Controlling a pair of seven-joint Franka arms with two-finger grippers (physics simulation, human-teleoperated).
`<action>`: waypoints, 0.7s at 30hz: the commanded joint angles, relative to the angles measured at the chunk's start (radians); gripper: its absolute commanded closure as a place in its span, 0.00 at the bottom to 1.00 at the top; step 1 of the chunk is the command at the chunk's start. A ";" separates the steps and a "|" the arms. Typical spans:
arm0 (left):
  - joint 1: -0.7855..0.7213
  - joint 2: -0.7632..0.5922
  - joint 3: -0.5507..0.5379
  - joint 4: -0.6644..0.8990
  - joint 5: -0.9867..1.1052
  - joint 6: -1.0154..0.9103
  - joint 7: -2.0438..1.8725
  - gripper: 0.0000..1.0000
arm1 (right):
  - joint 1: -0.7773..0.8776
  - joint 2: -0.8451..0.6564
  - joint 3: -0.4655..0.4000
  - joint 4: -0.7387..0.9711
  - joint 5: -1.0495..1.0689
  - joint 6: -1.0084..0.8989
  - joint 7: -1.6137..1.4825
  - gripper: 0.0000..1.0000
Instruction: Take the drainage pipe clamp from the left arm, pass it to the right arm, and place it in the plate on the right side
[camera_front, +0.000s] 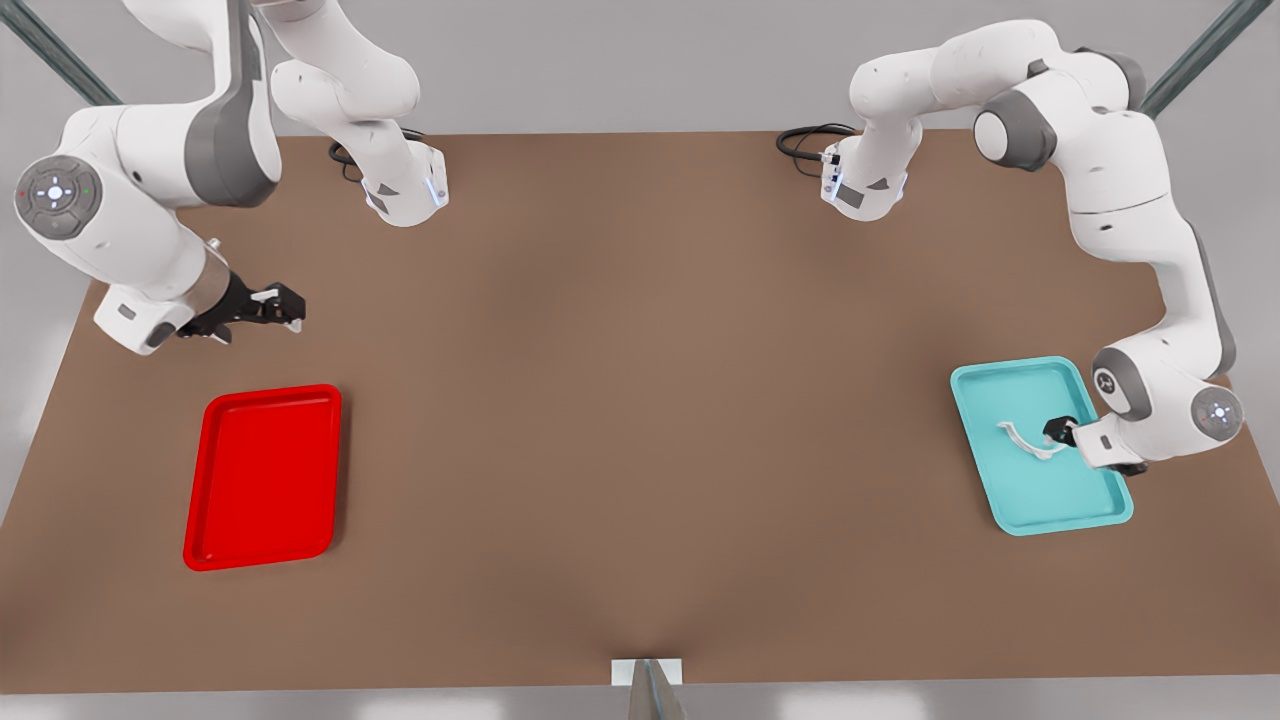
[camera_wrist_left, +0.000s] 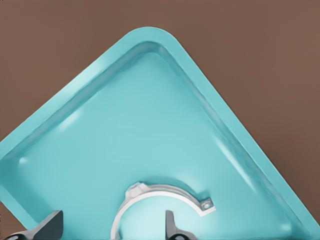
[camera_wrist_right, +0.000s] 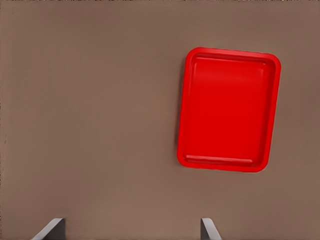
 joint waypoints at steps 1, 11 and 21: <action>0.005 0.011 0.007 0.000 0.005 0.077 0.728 0.00 | -0.012 -0.003 0.000 -0.003 0.007 0.018 0.018 0.00; 0.019 0.040 0.037 -0.063 -0.006 0.071 0.621 0.00 | -0.010 -0.003 0.000 -0.006 0.010 0.024 0.018 0.00; 0.017 0.036 0.036 -0.155 -0.024 0.278 0.556 0.00 | -0.006 -0.006 0.005 -0.006 -0.007 -0.017 0.006 0.00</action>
